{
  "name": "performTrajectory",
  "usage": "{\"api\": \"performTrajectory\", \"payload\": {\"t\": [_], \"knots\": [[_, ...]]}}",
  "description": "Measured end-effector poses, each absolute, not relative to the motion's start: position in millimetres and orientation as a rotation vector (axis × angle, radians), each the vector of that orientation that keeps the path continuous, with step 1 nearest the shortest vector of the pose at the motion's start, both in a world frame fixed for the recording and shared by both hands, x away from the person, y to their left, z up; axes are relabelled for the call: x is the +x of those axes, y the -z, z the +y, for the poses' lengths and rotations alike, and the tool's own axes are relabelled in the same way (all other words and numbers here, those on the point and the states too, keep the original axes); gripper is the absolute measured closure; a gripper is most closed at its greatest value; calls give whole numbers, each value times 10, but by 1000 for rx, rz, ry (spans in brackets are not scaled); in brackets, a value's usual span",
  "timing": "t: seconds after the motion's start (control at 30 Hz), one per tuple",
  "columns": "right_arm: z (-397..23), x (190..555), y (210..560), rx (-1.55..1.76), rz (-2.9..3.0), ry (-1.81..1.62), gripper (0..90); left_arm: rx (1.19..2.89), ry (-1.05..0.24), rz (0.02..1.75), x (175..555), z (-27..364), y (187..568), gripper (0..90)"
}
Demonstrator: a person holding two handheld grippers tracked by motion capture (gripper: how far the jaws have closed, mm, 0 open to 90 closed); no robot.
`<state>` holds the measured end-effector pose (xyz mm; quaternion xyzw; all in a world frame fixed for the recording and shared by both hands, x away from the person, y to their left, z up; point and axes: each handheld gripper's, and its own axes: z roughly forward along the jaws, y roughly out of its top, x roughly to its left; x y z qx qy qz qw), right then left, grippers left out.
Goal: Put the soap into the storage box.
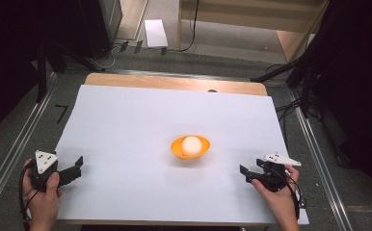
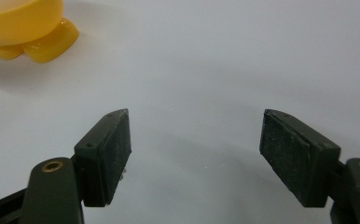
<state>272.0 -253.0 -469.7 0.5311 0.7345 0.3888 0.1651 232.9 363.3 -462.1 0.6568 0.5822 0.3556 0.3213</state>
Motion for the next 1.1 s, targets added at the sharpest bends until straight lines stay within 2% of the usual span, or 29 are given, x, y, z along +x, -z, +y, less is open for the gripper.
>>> {"api": "performTrajectory", "payload": {"t": [0.53, 0.8, 1.1], "knots": [[-2801, 2436, 4829, 1470, 1946, -1180, 245, 1725, -933, 1529, 2329, 3633, 4621, 138], [-2879, 2331, 4854, 1464, 1861, -1160, 212, 1726, -934, 1528, 2327, 3632, 4621, 138], [-2914, 2313, 4849, 1492, 1827, -1198, 216, 1724, -932, 1527, 2328, 3637, 4622, 138]]}}
